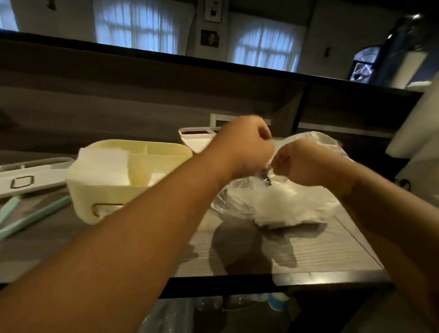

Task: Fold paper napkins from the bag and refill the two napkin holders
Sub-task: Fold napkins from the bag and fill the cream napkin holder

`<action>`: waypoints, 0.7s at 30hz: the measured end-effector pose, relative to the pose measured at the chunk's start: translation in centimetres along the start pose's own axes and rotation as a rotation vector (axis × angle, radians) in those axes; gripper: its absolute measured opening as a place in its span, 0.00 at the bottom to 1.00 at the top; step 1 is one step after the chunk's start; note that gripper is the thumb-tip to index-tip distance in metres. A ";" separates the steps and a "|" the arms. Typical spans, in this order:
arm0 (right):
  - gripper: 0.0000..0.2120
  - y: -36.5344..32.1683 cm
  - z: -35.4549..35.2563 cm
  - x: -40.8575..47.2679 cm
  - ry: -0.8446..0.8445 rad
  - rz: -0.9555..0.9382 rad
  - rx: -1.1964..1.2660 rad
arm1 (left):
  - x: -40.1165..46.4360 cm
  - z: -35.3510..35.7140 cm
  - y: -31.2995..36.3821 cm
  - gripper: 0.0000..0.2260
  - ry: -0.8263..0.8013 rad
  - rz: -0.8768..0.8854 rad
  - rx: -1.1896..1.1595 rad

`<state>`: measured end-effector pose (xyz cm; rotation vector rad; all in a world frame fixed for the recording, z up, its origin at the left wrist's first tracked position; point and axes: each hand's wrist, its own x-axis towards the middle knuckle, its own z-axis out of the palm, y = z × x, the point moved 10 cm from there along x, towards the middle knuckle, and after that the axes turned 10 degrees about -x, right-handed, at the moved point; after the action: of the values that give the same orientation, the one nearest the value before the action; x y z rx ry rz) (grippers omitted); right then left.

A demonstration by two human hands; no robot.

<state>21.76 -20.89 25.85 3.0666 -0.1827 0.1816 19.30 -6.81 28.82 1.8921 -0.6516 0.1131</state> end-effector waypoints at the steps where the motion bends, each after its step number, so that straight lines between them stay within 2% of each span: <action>1: 0.10 1.0 0.9 -0.1 0.013 -0.009 -0.035 | 0.3 2.3 -1.0 0.12 -0.023 -0.014 0.004; 5: 0.16 4.3 3.7 -0.3 -0.015 0.004 -0.063 | 0.8 8.0 -6.5 0.15 -0.045 -0.051 0.071; 8: 0.14 5.0 4.2 0.1 -0.018 0.013 -0.078 | 0.8 9.7 -9.4 0.13 -0.077 -0.065 0.074; 11: 0.13 4.6 4.4 0.4 -0.032 -0.020 -0.185 | 1.0 9.6 -9.4 0.10 -0.057 0.003 0.056; 16: 0.16 2.9 5.4 0.7 -0.198 -0.161 -0.322 | 0.7 9.8 -10.3 0.11 -0.116 0.020 0.021; 18: 0.22 2.5 6.0 1.0 -0.279 -0.186 -0.304 | 0.8 10.0 -10.5 0.15 -0.143 0.022 0.016; 21: 0.27 1.9 6.6 1.4 -0.360 -0.216 -0.263 | 1.0 10.7 -11.9 0.29 -0.227 -0.074 0.033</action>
<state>23.63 -23.44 19.59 2.8007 0.1015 -0.3767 23.56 -13.42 14.88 1.9757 -0.7350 -0.1416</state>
